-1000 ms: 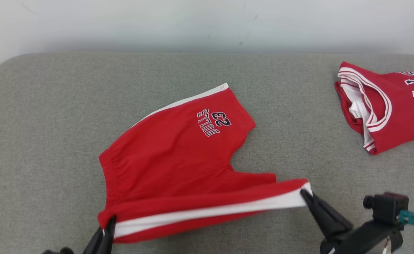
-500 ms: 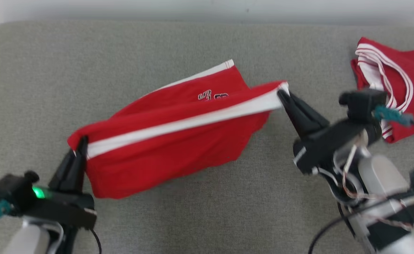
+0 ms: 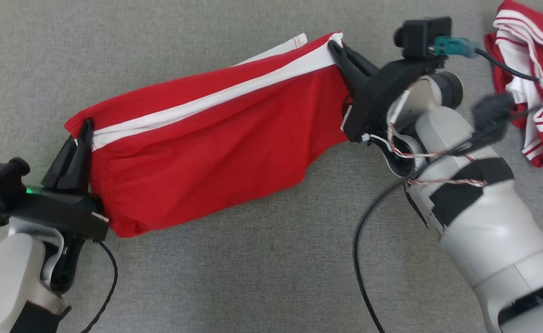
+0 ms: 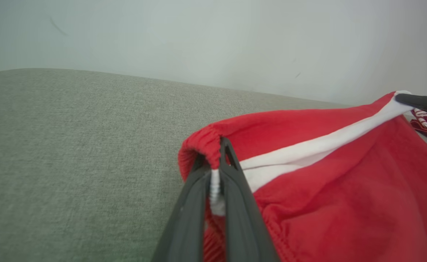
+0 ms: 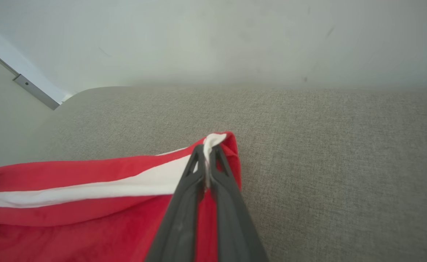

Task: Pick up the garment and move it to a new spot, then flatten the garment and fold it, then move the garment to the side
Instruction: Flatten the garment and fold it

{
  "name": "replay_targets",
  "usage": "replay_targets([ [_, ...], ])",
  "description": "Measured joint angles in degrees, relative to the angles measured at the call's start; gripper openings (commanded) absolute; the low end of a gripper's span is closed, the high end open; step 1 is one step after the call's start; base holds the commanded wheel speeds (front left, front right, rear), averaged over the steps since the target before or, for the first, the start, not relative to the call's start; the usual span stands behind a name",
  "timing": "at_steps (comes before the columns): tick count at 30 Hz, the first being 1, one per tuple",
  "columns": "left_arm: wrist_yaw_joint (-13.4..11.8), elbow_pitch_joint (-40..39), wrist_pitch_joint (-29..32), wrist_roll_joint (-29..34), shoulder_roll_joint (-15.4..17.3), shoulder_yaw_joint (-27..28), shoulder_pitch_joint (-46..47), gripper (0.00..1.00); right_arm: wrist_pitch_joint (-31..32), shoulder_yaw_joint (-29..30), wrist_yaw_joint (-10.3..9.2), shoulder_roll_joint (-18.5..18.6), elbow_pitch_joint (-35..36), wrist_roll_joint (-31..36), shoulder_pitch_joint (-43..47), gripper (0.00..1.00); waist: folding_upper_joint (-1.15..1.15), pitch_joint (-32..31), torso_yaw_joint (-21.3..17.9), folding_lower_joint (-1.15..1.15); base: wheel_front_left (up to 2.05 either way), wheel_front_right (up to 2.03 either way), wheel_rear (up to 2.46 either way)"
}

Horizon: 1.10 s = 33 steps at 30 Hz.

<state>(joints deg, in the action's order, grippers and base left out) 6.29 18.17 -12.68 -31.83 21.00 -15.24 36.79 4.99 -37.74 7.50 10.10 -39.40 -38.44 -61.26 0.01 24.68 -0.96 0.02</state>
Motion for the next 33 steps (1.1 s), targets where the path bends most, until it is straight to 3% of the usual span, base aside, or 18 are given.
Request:
replay_targets([
  [8, 0.68, 5.46, -1.00, 0.01, -0.71, -2.29, 3.76, 0.00, -4.43, -3.70, 0.00, -2.97, -11.55, -1.90, -6.60, 0.03, 0.00, 0.39, 1.23, -0.01, 0.00, 0.00, 0.00],
  [9, 0.69, 6.13, -1.04, 0.01, -0.78, -2.60, 3.98, 0.00, -4.98, -4.26, 0.00, -3.14, -12.62, -2.10, -7.00, 0.29, 0.00, 0.23, 1.26, -0.01, 0.00, 0.00, 0.00],
  [10, 0.70, 6.56, -1.16, 0.16, -0.79, -2.99, 4.28, 0.69, -5.58, -4.59, 0.00, -3.31, -13.66, -2.43, -7.31, 0.95, 0.00, 0.04, 1.28, -0.01, 0.00, 0.00, 0.00],
  [11, 0.74, 7.12, -1.42, 0.27, -0.86, -3.26, 4.52, 1.00, -6.28, -4.72, 0.00, -3.48, -14.58, -2.96, -7.44, 1.00, 0.00, -0.19, 1.31, -0.01, 0.00, 0.00, 0.00],
  [16, 0.74, 8.09, -2.01, 0.81, -1.24, -3.37, 3.64, 1.00, -8.01, -7.19, 0.00, -4.11, -16.57, -5.41, -7.27, 1.00, -0.01, -1.88, 1.22, -0.01, 0.00, 0.00, 0.00],
  [23, -1.32, 3.38, -2.25, 3.34, -0.59, -0.75, -2.76, 1.00, -10.55, -9.77, 0.00, -2.57, -16.07, -8.83, -4.27, 1.00, -0.01, -4.91, 0.92, -0.02, 0.00, 0.00, 0.00],
  [29, -5.50, -7.69, -2.33, 8.28, -2.09, 5.01, -12.66, 1.00, -16.92, -12.03, 0.00, -0.23, -14.58, -9.26, -0.84, 1.00, -0.01, -8.23, 0.71, -0.03, 0.00, 0.00, 0.00],
  [33, -8.29, -14.24, -2.32, 13.40, -5.03, 7.64, -18.80, 1.00, -19.20, -11.72, 0.00, 1.45, -14.57, -8.31, 2.36, 1.00, -0.02, -10.27, 0.81, -0.03, 0.00, 0.00, 0.00],
])
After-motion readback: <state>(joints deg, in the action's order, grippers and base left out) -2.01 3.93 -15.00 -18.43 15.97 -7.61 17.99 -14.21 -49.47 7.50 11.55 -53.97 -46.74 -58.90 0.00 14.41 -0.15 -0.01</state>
